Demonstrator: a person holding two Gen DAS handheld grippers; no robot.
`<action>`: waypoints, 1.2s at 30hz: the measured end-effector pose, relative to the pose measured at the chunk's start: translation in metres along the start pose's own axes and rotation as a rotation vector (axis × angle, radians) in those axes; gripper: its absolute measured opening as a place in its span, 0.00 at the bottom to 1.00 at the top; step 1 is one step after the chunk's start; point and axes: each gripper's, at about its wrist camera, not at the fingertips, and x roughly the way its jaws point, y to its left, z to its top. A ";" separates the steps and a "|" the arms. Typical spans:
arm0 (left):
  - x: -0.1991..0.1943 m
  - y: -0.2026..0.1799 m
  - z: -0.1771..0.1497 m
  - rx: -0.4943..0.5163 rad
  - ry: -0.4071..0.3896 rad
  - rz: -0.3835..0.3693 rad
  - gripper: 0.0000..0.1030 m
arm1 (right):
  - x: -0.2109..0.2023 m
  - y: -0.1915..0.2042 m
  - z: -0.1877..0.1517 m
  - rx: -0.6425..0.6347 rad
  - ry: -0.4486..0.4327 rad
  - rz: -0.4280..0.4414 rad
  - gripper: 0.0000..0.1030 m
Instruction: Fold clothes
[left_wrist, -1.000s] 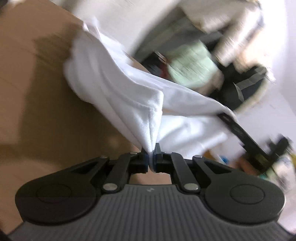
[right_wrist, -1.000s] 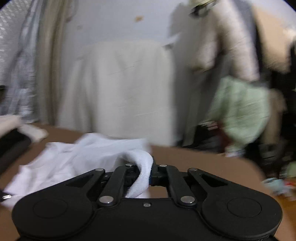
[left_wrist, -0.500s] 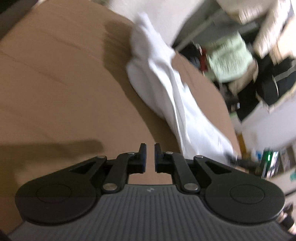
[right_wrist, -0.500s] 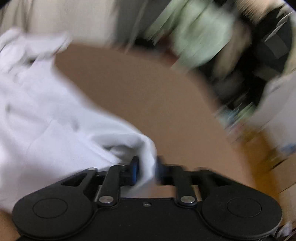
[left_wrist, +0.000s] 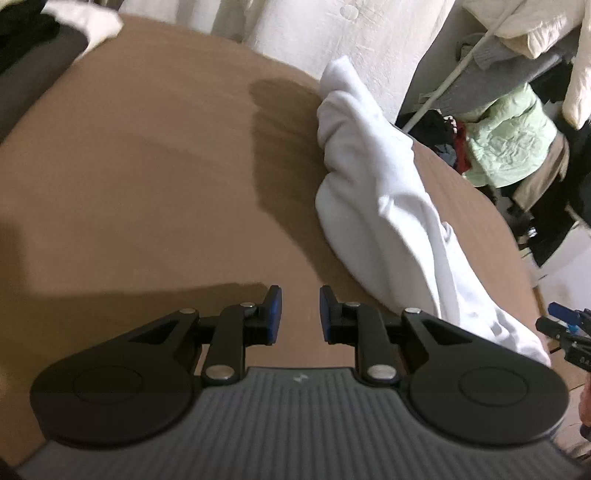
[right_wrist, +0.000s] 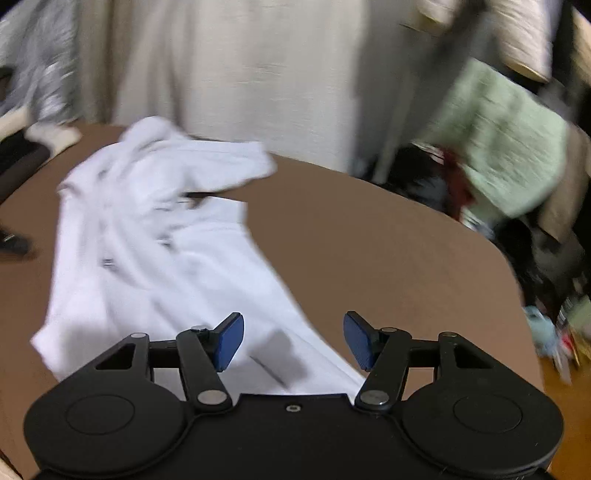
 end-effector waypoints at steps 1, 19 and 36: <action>0.004 -0.006 0.007 0.007 -0.008 0.004 0.19 | 0.007 0.006 0.006 -0.016 0.001 0.029 0.47; 0.071 -0.038 0.113 -0.083 0.006 -0.227 0.57 | 0.046 0.112 0.025 -0.469 -0.085 0.080 0.22; 0.105 -0.026 0.097 -0.090 0.072 -0.075 0.20 | 0.130 0.049 0.031 -0.038 0.144 0.075 0.87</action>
